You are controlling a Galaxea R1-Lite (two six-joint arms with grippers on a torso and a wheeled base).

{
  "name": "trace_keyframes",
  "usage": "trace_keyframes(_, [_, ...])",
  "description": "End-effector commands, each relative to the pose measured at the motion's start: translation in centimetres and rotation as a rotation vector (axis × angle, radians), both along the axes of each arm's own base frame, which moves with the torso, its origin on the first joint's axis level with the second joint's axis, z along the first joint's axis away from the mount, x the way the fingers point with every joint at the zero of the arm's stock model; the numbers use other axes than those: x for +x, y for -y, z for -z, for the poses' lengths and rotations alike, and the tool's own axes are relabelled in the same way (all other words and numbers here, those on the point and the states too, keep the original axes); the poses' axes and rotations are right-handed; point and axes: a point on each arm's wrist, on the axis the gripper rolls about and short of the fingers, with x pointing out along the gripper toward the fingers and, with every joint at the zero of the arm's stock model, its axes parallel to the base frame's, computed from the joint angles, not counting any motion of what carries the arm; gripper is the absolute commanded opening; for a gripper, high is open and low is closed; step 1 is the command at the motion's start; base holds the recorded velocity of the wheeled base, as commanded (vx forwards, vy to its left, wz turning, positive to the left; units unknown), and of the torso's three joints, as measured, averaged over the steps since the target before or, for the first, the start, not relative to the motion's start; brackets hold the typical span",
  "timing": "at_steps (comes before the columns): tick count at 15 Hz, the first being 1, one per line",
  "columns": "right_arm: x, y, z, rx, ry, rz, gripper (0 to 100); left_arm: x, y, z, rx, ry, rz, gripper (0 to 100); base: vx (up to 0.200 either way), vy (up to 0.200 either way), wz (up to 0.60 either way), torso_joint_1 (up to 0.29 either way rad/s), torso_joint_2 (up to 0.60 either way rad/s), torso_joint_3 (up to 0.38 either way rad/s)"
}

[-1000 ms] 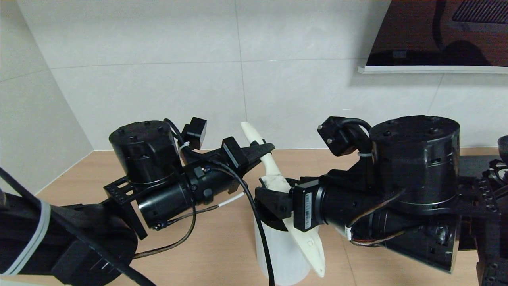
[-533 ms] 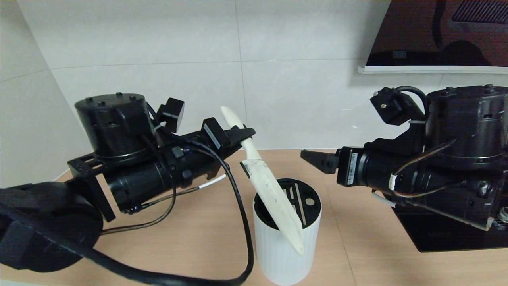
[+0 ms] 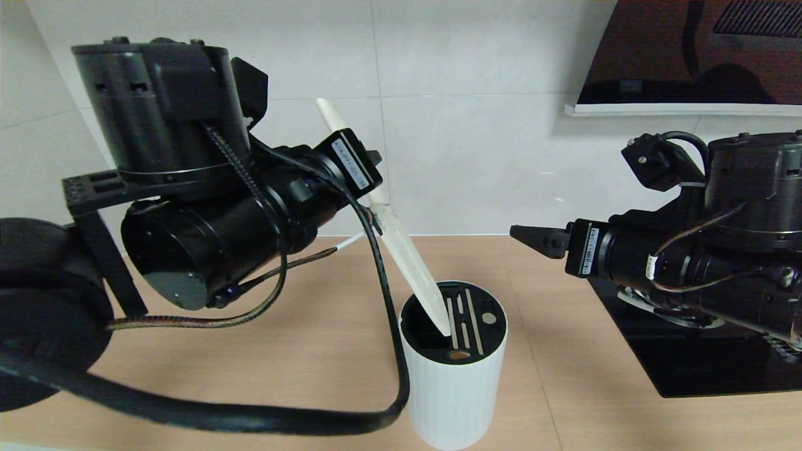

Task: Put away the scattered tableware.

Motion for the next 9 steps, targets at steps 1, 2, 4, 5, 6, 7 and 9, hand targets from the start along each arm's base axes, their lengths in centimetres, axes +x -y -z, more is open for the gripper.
trace_keyframes(1, [0.5,-0.2,0.4,-0.009,-0.013,0.005,100,-0.7,2.0,0.7,0.064,0.024,-0.024,0,0.000,0.000,0.00,0.000,0.00,0.000])
trace_keyframes(2, [0.8,-0.3,0.6,-0.012,-0.018,0.004,100,-1.0,2.5,1.1,0.089,0.048,-0.046,0,0.000,0.000,0.00,0.000,0.00,0.000])
trace_keyframes(4, [1.1,-0.5,1.0,-0.020,-0.026,0.002,100,-1.5,3.0,2.4,0.157,0.102,-0.027,0,0.000,0.000,0.00,0.000,0.00,0.000])
trace_keyframes(5, [1.1,-0.5,1.0,-0.020,-0.026,0.002,100,-1.5,3.2,2.9,0.182,0.149,-0.029,0,0.000,0.000,0.00,0.000,0.00,0.000])
trace_keyframes(6, [1.0,-0.5,1.0,-0.020,-0.026,0.002,100,-1.6,3.4,3.1,0.191,0.182,-0.030,0,0.000,0.000,0.00,0.000,0.00,0.000])
trace_keyframes(7, [1.0,-0.4,0.9,-0.018,-0.024,0.002,100,-1.5,3.7,3.7,0.218,0.244,-0.056,0,0.000,0.000,0.00,0.000,0.00,0.000])
trace_keyframes(9, [1.0,-0.4,1.0,-0.020,-0.026,0.002,100,-0.9,4.2,4.5,0.250,0.311,-0.126,0,0.000,0.000,0.00,0.000,0.00,0.000])
